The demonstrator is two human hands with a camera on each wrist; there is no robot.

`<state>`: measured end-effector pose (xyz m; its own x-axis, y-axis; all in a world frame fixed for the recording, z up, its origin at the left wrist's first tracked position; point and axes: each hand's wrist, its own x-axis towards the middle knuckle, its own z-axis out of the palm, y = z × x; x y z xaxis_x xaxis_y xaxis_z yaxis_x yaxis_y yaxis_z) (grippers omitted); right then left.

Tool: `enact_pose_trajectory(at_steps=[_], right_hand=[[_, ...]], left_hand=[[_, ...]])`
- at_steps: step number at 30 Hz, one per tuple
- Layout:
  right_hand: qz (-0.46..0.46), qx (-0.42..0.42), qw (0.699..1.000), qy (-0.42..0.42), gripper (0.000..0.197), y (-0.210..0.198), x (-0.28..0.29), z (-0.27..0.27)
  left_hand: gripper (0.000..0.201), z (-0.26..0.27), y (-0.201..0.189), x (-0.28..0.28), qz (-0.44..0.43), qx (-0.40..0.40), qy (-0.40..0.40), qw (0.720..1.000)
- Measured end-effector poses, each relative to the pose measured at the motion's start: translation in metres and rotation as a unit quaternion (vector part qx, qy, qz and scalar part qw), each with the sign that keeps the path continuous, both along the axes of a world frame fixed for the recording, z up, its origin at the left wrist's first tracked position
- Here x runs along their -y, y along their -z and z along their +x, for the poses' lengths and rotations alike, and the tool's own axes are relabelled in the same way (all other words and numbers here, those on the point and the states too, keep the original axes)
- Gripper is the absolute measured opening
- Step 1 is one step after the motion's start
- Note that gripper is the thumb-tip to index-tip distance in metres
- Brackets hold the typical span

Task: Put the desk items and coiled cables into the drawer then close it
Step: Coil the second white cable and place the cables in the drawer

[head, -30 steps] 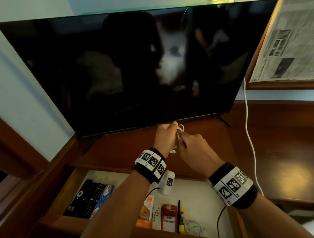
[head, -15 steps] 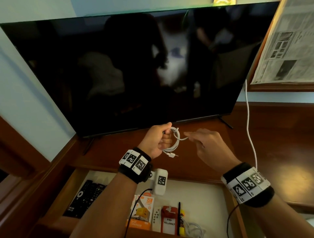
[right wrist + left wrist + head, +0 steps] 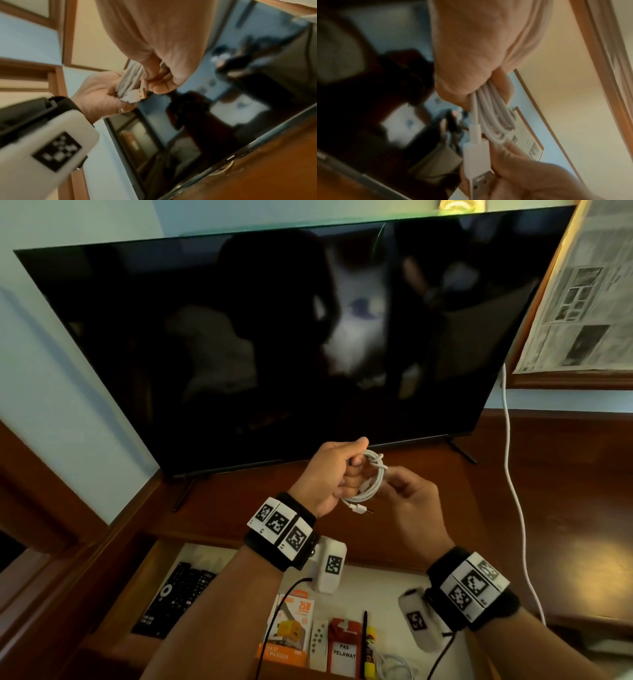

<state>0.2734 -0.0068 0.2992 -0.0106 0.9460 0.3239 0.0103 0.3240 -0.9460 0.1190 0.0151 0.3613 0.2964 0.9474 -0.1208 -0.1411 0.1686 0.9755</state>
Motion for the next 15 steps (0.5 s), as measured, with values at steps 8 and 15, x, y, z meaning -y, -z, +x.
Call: enact_pose_trajectory(at_steps=[8,15], right_hand=[[-0.153,-0.301,0.937,-0.089,0.046,-0.017,0.014,0.003],[-0.129,-0.348,0.928,-0.022,0.035,-0.018,0.010,-0.003]], left_hand=[[0.046,0.008,0.003,-0.005,0.084,-0.074,-0.078,0.991],[0.040,0.016,0.013,-0.011,0.071,0.027,-0.051,0.996]])
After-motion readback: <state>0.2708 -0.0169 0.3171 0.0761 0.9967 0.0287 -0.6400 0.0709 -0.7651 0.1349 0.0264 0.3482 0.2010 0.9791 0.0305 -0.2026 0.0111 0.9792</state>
